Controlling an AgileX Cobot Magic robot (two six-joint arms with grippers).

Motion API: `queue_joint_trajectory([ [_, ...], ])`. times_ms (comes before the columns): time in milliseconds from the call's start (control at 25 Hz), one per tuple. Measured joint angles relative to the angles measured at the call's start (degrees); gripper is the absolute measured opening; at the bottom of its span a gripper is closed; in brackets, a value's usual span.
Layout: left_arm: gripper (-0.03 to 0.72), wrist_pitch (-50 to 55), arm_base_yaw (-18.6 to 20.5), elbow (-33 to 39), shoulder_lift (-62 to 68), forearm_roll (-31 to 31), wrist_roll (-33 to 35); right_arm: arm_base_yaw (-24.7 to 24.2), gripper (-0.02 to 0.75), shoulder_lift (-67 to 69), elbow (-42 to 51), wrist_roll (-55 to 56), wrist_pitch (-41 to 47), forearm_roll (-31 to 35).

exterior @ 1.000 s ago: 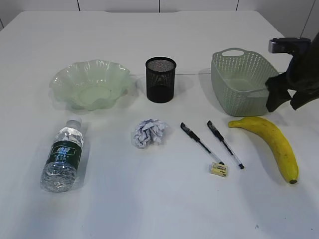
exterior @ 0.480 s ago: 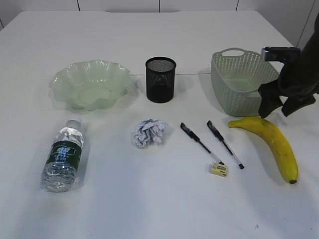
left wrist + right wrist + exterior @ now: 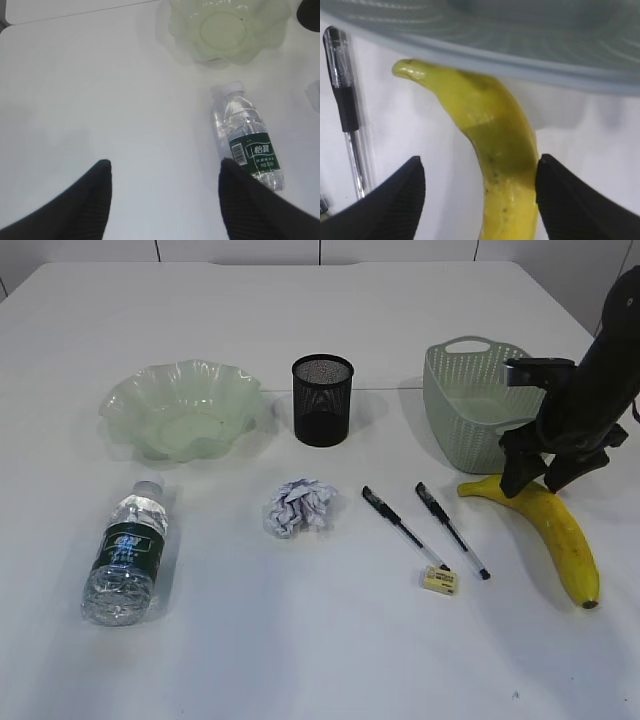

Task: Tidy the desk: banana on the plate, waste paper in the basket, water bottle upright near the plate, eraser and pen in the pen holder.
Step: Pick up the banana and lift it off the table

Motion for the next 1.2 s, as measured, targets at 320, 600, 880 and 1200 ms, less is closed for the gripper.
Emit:
queue_joint_trajectory([
  [320, 0.474, 0.0, 0.0, 0.0, 0.0, -0.09, 0.0, 0.08, 0.512, 1.09, 0.0, -0.25, 0.0, -2.34],
  [600, 0.474, 0.0, 0.0, 0.0, 0.0, -0.09, 0.0, 0.5, 0.513, 2.24, -0.26, -0.25, -0.21, -2.96],
  [880, 0.473, 0.14, 0.0, 0.0, 0.0, -0.09, 0.0, 0.5, 0.512, 3.16, -0.26, -0.25, -0.29, -3.13],
  [1200, 0.471, 0.14, 0.0, 0.0, 0.0, -0.09, 0.0, 0.5, 0.513, 3.3, -0.35, -0.25, -0.34, -4.49],
])
